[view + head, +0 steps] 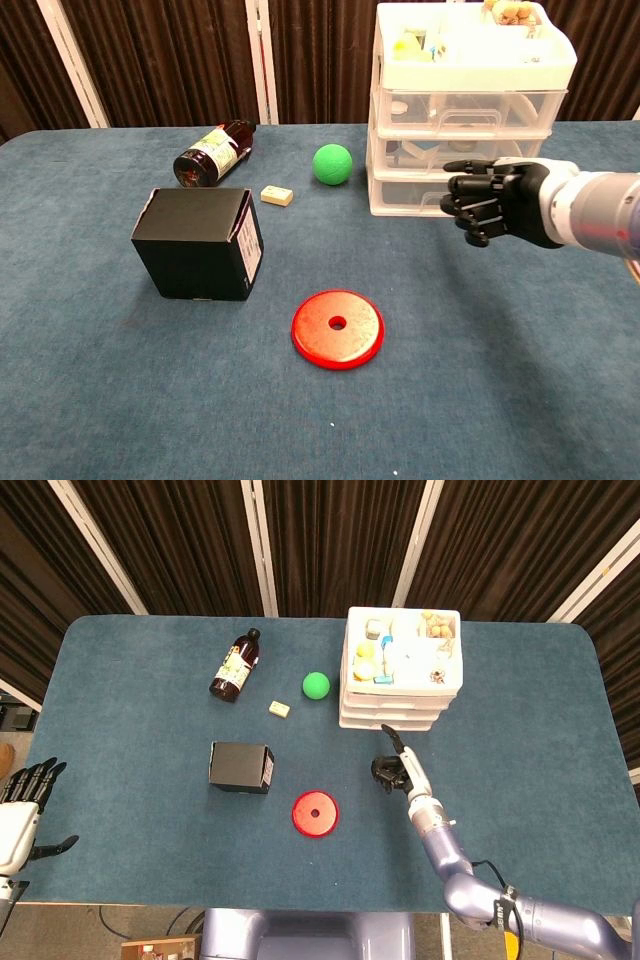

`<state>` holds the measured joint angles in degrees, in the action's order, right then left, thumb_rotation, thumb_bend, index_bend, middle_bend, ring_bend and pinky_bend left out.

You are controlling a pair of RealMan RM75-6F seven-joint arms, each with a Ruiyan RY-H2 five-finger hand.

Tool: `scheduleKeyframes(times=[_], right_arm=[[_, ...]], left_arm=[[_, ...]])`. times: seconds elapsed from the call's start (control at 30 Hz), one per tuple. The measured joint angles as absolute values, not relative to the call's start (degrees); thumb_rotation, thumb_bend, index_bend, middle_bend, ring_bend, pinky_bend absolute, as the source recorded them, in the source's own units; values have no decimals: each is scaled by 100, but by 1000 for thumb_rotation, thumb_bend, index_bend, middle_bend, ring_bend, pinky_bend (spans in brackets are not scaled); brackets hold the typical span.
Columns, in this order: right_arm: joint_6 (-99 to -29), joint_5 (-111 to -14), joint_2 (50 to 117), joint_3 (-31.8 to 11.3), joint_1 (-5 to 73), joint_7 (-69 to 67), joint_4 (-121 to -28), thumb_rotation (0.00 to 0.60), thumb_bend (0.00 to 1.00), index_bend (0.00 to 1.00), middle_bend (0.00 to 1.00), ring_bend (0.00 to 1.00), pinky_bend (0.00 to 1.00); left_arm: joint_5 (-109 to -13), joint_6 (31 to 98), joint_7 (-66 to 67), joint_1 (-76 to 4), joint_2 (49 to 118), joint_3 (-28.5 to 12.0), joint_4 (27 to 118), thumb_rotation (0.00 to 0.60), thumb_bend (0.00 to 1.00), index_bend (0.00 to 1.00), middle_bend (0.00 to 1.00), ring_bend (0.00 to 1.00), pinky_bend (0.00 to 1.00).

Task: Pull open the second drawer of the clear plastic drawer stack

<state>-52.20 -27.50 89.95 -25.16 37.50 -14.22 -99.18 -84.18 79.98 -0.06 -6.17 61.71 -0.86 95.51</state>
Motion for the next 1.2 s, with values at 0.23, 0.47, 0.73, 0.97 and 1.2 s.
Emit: scheduleKeyframes(times=[0.23,0.47,0.73,0.97,1.2], right_arm=[[-5012,-2506,9258,-2696,3993,-1461,-9490,600,801,0,791,797,819],[-4727,-2167,9475,-2902,4291,-1461,-8912,600,800,0,791,798,819],[-4609,-2015,9574,-3001,4391,-1469,-8590,600,800,0,791,798,819],[-4730,-1982,9545,-3045,4328,-1497,-8648,600,801,0,791,798,819],[-4947,-1969,9477,-3048,4154,-1534,-8787,600,801,0,791,798,819]], left_arm=[[-8364,7952,-26,-628,6160,-90,9563,600,28,6,0,0,11],[-8311,7901,-64,-642,6143,-94,9585,600,30,6,0,0,11],[-8269,7864,-74,-649,6129,-93,9609,600,29,6,0,0,11],[-8255,7840,-72,-657,6124,-88,9626,600,29,6,0,0,11],[-8282,7869,-68,-650,6119,-79,9657,600,29,6,0,0,11]])
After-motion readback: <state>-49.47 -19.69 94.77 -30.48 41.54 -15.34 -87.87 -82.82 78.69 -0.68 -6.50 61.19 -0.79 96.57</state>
